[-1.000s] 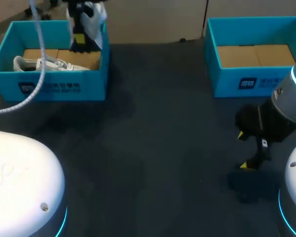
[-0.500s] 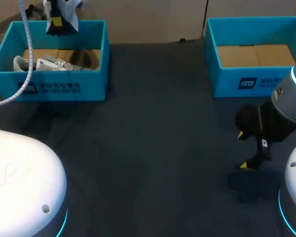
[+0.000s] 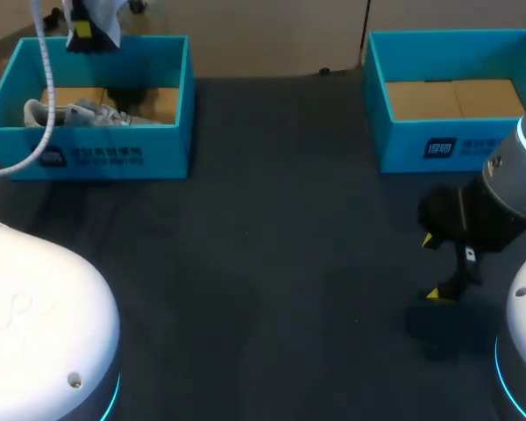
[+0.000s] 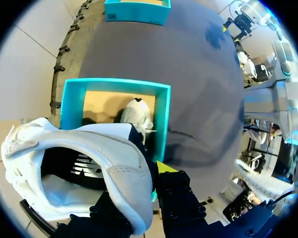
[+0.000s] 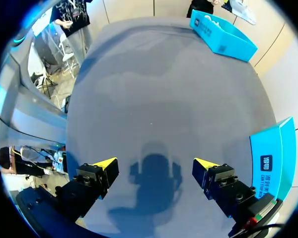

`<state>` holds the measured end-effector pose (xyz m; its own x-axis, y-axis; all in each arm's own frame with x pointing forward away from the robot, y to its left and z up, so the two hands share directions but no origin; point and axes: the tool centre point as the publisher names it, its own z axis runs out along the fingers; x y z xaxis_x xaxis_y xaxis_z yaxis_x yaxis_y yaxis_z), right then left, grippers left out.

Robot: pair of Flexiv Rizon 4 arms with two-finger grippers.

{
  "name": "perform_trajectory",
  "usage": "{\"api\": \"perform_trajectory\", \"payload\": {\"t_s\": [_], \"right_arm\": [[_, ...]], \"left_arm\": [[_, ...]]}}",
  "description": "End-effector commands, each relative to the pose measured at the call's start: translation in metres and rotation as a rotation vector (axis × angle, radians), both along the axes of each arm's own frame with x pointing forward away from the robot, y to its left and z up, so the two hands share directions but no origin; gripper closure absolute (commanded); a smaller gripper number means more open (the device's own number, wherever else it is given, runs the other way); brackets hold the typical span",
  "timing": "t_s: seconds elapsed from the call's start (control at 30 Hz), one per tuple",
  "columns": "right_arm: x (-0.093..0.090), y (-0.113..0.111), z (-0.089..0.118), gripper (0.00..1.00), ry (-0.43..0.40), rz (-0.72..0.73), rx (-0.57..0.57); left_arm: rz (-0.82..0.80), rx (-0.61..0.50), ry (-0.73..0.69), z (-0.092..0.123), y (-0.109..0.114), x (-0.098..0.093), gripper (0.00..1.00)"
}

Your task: Take the shoe out of the shoebox, open the shoe tongue, remove and reinsert the insole, then place the shoe into the shoebox

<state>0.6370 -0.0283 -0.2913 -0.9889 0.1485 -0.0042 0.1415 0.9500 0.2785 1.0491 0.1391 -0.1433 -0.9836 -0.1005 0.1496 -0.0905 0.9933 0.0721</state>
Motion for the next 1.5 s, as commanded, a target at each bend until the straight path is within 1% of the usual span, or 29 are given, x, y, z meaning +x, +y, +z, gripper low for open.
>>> {"api": "perform_trajectory", "payload": {"t_s": [0.03,0.57,0.73,0.83,1.0,1.03,1.13,1.17,1.3,1.33,1.37,1.4,1.5], "right_arm": [[-0.001,0.001,-0.002,0.0,-0.002,-0.001,-0.001],[-0.001,0.001,-0.002,0.0,-0.002,-0.001,-0.001],[-0.001,0.001,-0.002,0.0,-0.002,-0.001,-0.001],[-0.001,0.001,-0.002,0.0,-0.002,-0.001,-0.001],[-0.001,0.001,-0.002,0.0,-0.002,-0.001,-0.001],[-0.001,0.001,-0.002,0.0,-0.002,-0.001,-0.001],[-0.001,0.001,-0.002,0.0,-0.002,-0.001,-0.001],[-0.001,0.001,-0.002,0.0,-0.002,-0.001,-0.001],[-0.001,0.001,-0.002,0.0,-0.002,-0.001,-0.001],[-0.001,0.001,-0.002,0.0,-0.002,-0.001,-0.001],[-0.001,0.001,-0.002,0.0,-0.002,-0.001,-0.001],[-0.001,0.001,-0.002,0.0,-0.002,-0.001,-0.001],[-0.001,0.001,-0.002,0.0,-0.002,-0.001,-0.001]], "left_arm": [[-0.006,-0.007,0.058,0.004,0.005,0.015,1.0],[-0.006,-0.007,0.058,0.004,0.005,0.015,1.0],[-0.001,-0.036,0.083,0.0,0.022,0.034,1.0],[-0.007,-0.019,0.087,-0.006,0.034,0.045,1.0],[-0.131,0.017,0.092,-0.007,0.047,0.051,1.0],[-0.163,0.028,0.074,-0.008,0.05,0.053,1.0],[-0.163,0.028,0.074,-0.008,0.05,0.053,1.0],[-0.369,0.029,0.115,-0.008,0.061,0.056,1.0],[-0.518,0.064,0.102,-0.012,0.075,0.06,1.0],[-0.581,0.056,0.111,-0.012,0.079,0.061,1.0],[-0.581,0.07,0.1,-0.013,0.081,0.062,1.0],[-0.619,0.089,0.09,-0.014,0.085,0.064,1.0],[-0.687,0.092,0.072,-0.011,0.093,0.063,1.0]]}}
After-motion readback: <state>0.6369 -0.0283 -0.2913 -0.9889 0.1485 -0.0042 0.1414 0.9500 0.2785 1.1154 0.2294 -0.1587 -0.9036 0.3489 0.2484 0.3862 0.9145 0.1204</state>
